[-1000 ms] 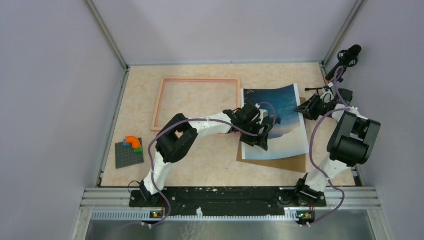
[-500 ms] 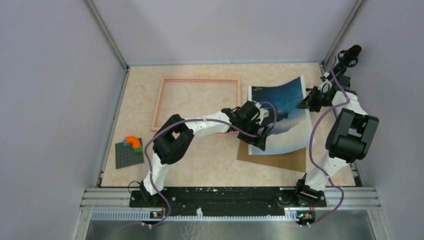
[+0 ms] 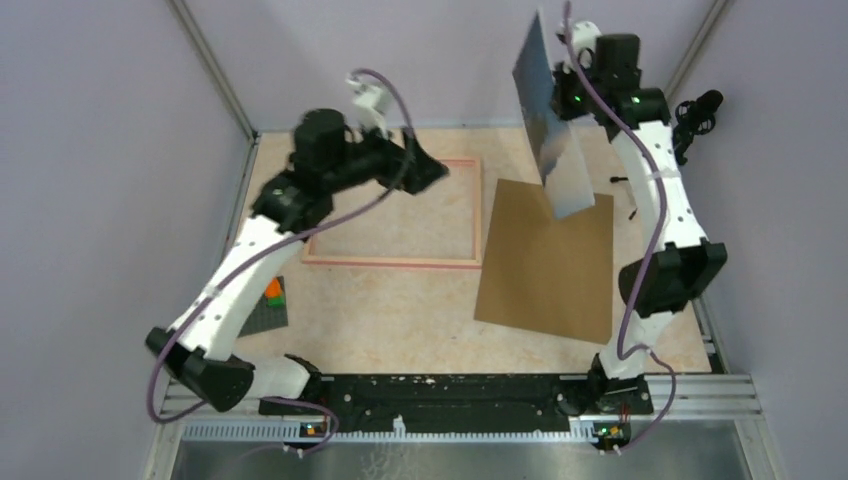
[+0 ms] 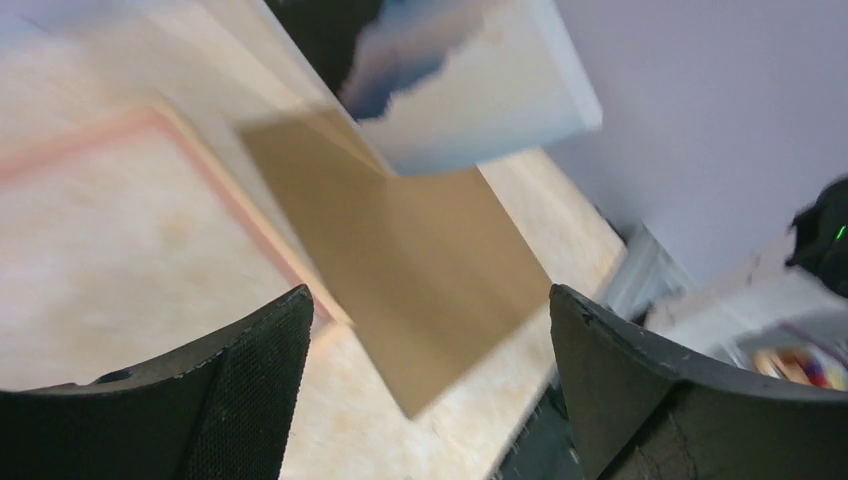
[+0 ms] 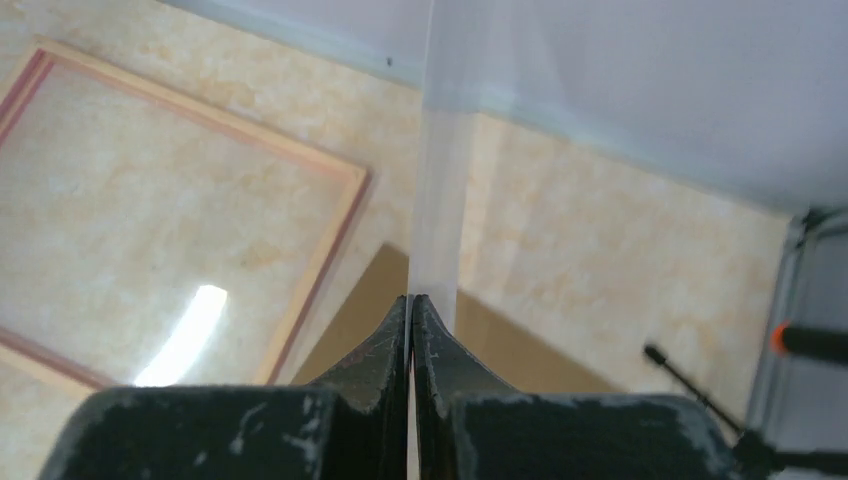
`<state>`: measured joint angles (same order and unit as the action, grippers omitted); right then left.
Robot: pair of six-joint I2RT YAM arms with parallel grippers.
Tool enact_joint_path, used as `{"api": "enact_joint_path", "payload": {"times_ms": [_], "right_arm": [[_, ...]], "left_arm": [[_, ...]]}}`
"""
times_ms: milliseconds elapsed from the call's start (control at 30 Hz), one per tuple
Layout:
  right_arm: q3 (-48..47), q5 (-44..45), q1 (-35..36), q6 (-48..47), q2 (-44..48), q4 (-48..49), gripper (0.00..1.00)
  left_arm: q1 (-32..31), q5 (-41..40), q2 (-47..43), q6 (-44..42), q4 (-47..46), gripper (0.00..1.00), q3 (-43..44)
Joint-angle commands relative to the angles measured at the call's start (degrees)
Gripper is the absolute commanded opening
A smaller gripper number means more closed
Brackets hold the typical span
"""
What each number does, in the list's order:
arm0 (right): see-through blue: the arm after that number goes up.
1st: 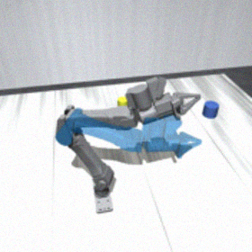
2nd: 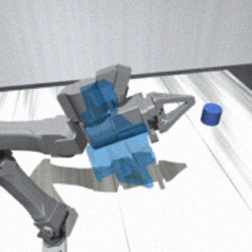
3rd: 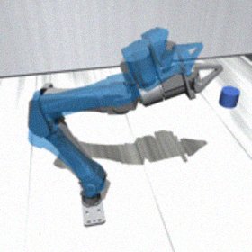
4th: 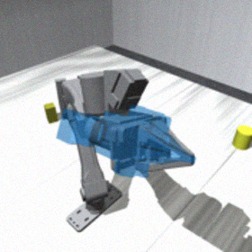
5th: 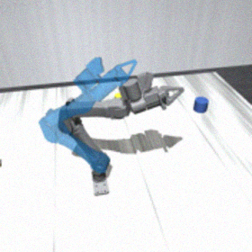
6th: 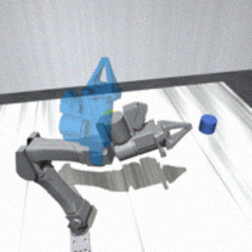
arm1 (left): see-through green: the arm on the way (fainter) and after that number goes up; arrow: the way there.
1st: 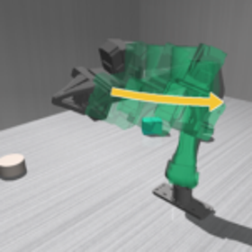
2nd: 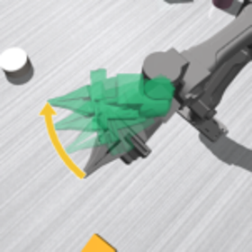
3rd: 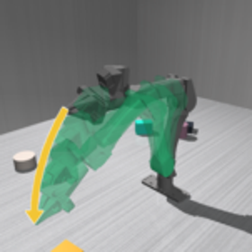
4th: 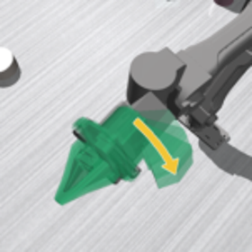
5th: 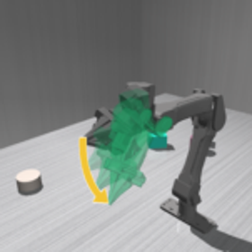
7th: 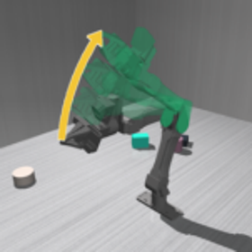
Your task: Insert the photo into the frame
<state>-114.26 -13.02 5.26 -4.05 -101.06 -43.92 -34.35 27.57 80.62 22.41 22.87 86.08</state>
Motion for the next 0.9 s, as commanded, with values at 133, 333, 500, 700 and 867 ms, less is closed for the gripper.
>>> {"api": "enact_joint_path", "payload": {"times_ms": [133,333,500,700,867], "right_arm": [[-25.51,28.28,23.28,-29.27,-14.96,-7.58,0.00],[-10.50,39.02,37.78,-41.66,-18.07,7.18,0.00],[1.99,41.54,47.39,-47.98,-19.94,21.11,0.00],[22.37,40.12,55.47,-54.73,-18.48,42.05,0.00],[33.70,34.64,57.59,-56.20,-17.13,54.29,0.00]], "left_arm": [[3.68,-35.56,-14.75,-10.78,11.56,0.95,18.79],[3.68,-50.75,-23.67,-10.17,7.71,0.97,15.22],[3.71,-51.39,-28.52,-11.69,2.47,0.96,10.16],[3.68,-48.54,-28.38,-11.48,1.31,0.95,7.56],[3.70,-46.98,-28.49,-11.15,0.44,0.95,5.33]]}}
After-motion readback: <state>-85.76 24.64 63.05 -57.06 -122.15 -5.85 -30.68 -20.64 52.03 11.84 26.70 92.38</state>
